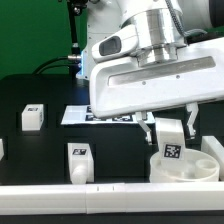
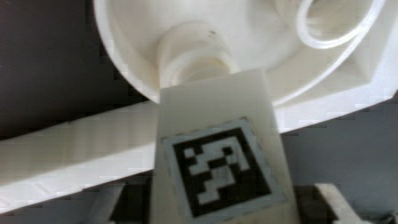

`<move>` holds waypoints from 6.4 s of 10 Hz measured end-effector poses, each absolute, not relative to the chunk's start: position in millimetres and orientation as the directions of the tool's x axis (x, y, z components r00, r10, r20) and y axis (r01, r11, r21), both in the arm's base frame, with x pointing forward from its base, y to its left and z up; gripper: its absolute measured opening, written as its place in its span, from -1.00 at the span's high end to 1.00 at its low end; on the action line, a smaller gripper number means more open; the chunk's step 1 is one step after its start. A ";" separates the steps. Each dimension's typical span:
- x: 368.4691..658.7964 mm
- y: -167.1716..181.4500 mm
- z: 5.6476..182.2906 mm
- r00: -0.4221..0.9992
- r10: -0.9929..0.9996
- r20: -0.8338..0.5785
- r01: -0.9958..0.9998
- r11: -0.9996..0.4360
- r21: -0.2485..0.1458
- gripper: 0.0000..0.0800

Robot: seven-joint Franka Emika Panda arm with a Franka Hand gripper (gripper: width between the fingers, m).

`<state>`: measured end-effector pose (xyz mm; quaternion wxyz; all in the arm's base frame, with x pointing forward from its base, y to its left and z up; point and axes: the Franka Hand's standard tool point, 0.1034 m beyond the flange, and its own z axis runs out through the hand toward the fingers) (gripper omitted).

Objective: Assemble stool

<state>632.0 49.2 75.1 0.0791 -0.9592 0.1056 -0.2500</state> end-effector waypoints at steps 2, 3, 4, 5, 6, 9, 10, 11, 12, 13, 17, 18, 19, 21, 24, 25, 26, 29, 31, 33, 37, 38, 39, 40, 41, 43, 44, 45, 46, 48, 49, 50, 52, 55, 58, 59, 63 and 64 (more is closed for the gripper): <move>631.7 49.1 74.3 0.853 -0.242 0.462 -0.164 -0.965 -0.204 -0.06; 631.6 49.1 74.1 0.853 -0.243 0.462 -0.164 -0.965 -0.204 -0.39; 631.5 49.0 73.9 0.853 -0.243 0.462 -0.164 -0.965 -0.204 -0.39; 630.8 50.9 72.9 0.862 -0.252 0.440 -0.170 -0.961 -0.217 -0.59; 631.6 58.2 83.5 0.903 -0.279 0.327 -0.192 -0.942 -0.275 -0.61; 637.9 47.3 117.3 0.972 -0.187 0.142 -0.143 -0.951 -0.273 -0.62; 634.9 48.3 118.8 0.983 -0.155 0.099 -0.123 -0.955 -0.271 -0.62; 628.0 49.9 116.5 0.992 -0.123 0.020 -0.113 -0.953 -0.280 -0.62; 629.6 50.0 116.7 0.993 -0.119 -0.007 -0.116 -0.951 -0.288 -0.62; 630.0 49.7 116.1 0.994 -0.113 0.000 -0.108 -0.952 -0.286 -0.62; 642.5 49.0 119.7 0.926 0.364 0.101 0.373 -0.922 -0.102 -0.62; 642.7 53.2 119.4 0.881 0.463 0.100 0.469 -0.881 -0.060 -0.62; 642.7 51.0 118.8 0.854 0.510 0.103 0.517 -0.854 -0.056 -0.62; 642.6 48.7 118.0 0.798 0.593 0.106 0.600 -0.799 -0.043 -0.62; 643.7 51.7 106.2 0.484 0.874 0.049 0.874 -0.486 0.027 -0.62; 642.0 53.1 101.5 0.399 0.916 0.038 0.916 -0.400 0.029 -0.62; 639.5 53.6 94.2 0.381 0.924 0.030 0.924 -0.381 0.021 -0.62; 634.1 62.1 71.9 0.382 0.924 0.028 0.924 -0.382 0.001 -0.62; 634.1 61.3 71.8 0.400 0.916 0.028 0.916 -0.401 0.000 -0.55; 634.3 61.1 72.4 0.548 0.836 0.031 0.836 -0.548 -0.006 0.17; 638.2 58.9 71.1 0.824 0.562 0.075 0.564 -0.826 -0.015 0.17; 639.3 58.8 71.0 0.889 0.449 0.089 0.453 -0.891 -0.034 0.17; 641.4 61.6 70.7 0.960 0.256 0.110 0.263 -0.963 -0.061 0.17; 642.7 66.3 70.4 0.986 0.119 0.117 0.129 -0.988 -0.082 0.17; 642.5 70.1 69.7 0.994 -0.048 0.101 -0.036 -0.992 -0.119 0.17; 642.4 71.4 69.7 0.985 -0.152 0.086 -0.138 -0.980 -0.141 0.17; 642.2 72.4 69.7 0.971 -0.229 0.074 -0.216 -0.965 -0.151 0.16; 642.7 76.5 69.0 0.924 -0.380 0.050 -0.367 -0.914 -0.171 0.16; 646.0 85.7 68.6 0.844 -0.535 0.036 -0.519 -0.833 -0.193 0.16; 646.9 91.0 67.1 0.625 -0.780 0.000 -0.763 -0.611 -0.209 0.16; 644.0 90.3 67.2 0.497 -0.868 -0.018 -0.848 -0.481 -0.221 0.16; 642.8 89.5 67.2 0.464 -0.885 -0.021 -0.862 -0.446 -0.240 0.16; 640.3 91.1 67.4 0.542 -0.840 -0.013 -0.820 -0.526 -0.227 0.16; 642.9 102.0 84.0 0.817 -0.577 -0.004 -0.566 -0.801 -0.195 -0.52; 647.2 104.9 96.4 0.958 -0.286 0.031 -0.275 -0.942 -0.191 -0.62; 646.8 104.4 95.4 0.972 -0.231 0.041 -0.220 -0.957 -0.187 -0.62; 646.8 111.4 99.1 0.928 0.349 0.131 0.361 -0.928 -0.089 -0.62; 646.7 110.5 98.6 0.882 0.447 0.148 0.459 -0.886 -0.064 -0.62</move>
Offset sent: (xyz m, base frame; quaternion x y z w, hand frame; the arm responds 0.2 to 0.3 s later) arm 0.0000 0.0000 0.0000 0.0000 0.0000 0.0000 1.0000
